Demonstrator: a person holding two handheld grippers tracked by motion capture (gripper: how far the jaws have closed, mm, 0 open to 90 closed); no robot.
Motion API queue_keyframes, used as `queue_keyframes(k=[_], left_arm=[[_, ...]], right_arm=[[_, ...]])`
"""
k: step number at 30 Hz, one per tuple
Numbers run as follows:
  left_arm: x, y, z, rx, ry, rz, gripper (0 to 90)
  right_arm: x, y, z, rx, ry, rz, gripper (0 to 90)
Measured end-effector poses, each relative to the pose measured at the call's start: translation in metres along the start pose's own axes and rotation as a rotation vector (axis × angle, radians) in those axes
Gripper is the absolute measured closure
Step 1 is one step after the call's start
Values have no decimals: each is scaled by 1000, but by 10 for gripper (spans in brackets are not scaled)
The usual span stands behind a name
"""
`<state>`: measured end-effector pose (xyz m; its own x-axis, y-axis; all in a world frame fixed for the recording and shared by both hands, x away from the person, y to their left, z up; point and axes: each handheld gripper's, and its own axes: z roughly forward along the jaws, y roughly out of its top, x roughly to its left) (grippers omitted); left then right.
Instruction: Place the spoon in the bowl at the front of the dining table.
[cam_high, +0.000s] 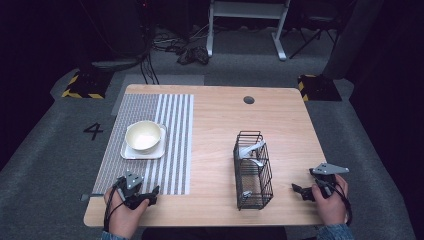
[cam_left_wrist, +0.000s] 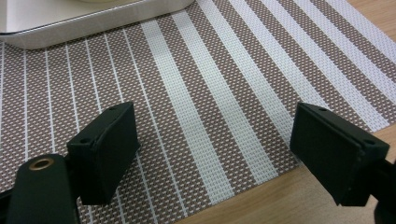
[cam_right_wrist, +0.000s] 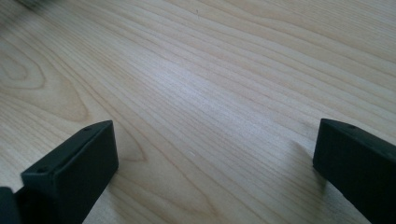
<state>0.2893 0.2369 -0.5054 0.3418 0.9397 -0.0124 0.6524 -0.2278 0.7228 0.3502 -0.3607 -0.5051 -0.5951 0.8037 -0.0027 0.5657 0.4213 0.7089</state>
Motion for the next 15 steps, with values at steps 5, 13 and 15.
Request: queue_keyframes(k=[5,13,15], left_arm=[[0,0,0,0,-1,0,153],[0,0,0,0,-5,-3,153],[1,0,0,0,-7,-4,155]], right_arm=[[0,0,0,0,0,0,1],[0,0,0,0,0,0,0],[0,0,0,0,0,0,0]])
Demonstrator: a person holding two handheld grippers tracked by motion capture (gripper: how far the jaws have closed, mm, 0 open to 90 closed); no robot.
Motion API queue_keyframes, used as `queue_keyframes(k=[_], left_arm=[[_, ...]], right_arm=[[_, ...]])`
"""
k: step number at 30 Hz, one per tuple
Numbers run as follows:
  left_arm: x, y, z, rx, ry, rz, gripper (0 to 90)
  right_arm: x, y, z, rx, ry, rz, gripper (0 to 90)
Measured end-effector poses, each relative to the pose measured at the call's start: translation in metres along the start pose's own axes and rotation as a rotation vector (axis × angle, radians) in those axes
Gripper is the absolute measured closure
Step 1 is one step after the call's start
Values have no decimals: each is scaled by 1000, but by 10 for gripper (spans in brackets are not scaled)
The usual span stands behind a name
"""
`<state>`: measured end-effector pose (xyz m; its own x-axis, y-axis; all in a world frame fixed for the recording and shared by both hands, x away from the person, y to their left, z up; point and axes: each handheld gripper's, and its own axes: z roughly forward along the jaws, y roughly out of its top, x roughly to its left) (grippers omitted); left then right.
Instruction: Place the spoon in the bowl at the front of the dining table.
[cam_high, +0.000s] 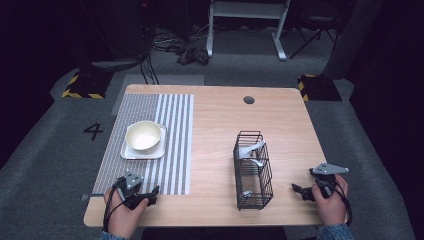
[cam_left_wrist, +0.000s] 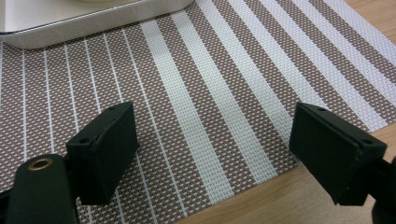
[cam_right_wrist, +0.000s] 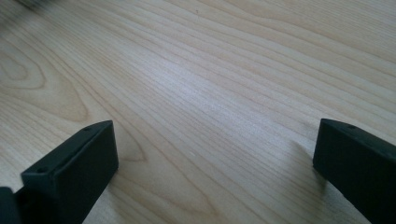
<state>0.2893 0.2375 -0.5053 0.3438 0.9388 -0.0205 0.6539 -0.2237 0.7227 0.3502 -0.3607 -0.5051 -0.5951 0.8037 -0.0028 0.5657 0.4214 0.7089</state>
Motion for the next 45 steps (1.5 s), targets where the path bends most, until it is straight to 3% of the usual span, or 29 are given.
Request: queue_keyframes(k=[14,21,25,29,35,45], left_arm=[[-1,1,-2,-6,-14,16,196],[-3,7,-13,-69,-5,34,205],[-5,12,-21,-128,-29,21,215],[-8,18,-33,-158,-30,49,215],[-10,23,-46,-190,-27,52,222],[-20,33,-68,-304,-22,47,228]], right_arm=[[0,0,0,0,0,0,0],[0,0,0,0,0,0,0],[0,0,0,0,0,0,1],[0,0,0,0,0,0,0],[0,0,0,0,0,0,1],[0,0,0,0,0,0,1]])
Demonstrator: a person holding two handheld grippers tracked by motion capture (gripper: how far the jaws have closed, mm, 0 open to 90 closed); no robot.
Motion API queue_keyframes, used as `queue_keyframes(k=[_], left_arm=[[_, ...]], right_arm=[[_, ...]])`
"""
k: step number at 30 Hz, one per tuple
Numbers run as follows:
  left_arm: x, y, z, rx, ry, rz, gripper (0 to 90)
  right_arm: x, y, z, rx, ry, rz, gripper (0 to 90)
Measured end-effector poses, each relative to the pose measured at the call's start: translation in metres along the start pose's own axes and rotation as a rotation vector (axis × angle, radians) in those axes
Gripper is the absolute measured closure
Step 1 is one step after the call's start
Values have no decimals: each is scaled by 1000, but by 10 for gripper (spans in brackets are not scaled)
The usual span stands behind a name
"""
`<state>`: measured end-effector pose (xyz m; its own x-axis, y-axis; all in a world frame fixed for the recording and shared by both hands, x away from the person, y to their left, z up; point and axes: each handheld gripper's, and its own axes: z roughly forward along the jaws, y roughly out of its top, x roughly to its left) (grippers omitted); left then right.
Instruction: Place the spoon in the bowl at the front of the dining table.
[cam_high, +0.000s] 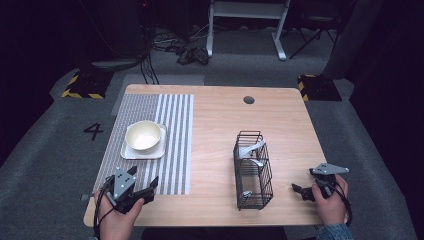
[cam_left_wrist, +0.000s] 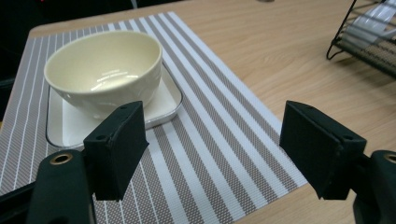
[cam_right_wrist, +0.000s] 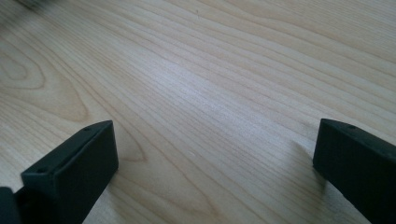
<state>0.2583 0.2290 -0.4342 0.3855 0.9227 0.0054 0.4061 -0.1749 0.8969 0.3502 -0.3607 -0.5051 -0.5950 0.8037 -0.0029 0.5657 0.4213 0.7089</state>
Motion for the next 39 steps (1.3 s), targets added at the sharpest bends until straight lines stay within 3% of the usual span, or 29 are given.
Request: queue_keyframes(k=[8,11,21,32,39], left_arm=[[-6,8,-9,-56,-7,2,227],[-7,9,-9,-56,5,26,242],[-14,14,-9,-73,-9,13,241],[-42,28,3,-89,-116,47,244],[-61,39,8,-91,-196,96,259]], right_arm=[[0,0,0,0,0,0,1],[0,0,0,0,0,0,0],[0,0,0,0,0,0,0],[0,0,0,-1,0,0,0],[0,0,0,-1,-1,1,1]])
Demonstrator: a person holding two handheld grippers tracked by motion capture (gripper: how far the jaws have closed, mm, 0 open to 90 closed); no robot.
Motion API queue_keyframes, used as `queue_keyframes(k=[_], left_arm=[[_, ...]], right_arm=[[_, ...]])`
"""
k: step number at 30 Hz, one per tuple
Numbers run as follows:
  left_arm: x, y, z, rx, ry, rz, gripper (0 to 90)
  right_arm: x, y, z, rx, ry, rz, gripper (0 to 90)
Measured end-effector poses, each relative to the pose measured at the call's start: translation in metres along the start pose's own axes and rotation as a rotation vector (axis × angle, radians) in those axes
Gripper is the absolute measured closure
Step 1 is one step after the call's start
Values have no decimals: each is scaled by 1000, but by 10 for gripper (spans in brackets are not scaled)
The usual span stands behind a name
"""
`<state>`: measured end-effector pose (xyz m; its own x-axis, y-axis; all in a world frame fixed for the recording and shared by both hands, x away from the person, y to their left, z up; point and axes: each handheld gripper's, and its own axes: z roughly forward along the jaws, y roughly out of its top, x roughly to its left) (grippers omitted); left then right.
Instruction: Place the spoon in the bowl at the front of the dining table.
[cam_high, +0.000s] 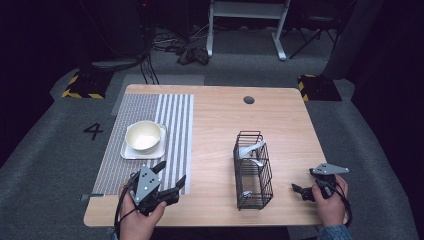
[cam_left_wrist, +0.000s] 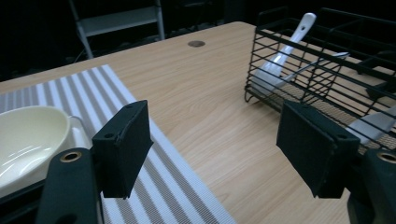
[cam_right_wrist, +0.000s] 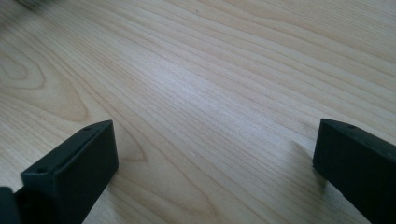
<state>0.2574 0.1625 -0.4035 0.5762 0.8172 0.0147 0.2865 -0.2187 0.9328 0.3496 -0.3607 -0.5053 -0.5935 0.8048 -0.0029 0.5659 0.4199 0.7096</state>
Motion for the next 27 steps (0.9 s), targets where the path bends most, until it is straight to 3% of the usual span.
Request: queue_keyframes(k=[9,10,11,22,27], left_arm=[[-22,14,14,-21,-124,23,271],[-26,17,18,-30,-156,29,284],[-26,17,18,-30,-156,29,292],[-47,27,41,-38,-304,96,324],[-55,31,51,-51,-430,92,388]], right_arm=[[0,0,0,0,-2,2,1],[0,0,0,0,-1,1,1],[0,0,0,0,-1,2,1],[0,0,0,0,-1,1,1],[0,0,0,0,-1,2,1]])
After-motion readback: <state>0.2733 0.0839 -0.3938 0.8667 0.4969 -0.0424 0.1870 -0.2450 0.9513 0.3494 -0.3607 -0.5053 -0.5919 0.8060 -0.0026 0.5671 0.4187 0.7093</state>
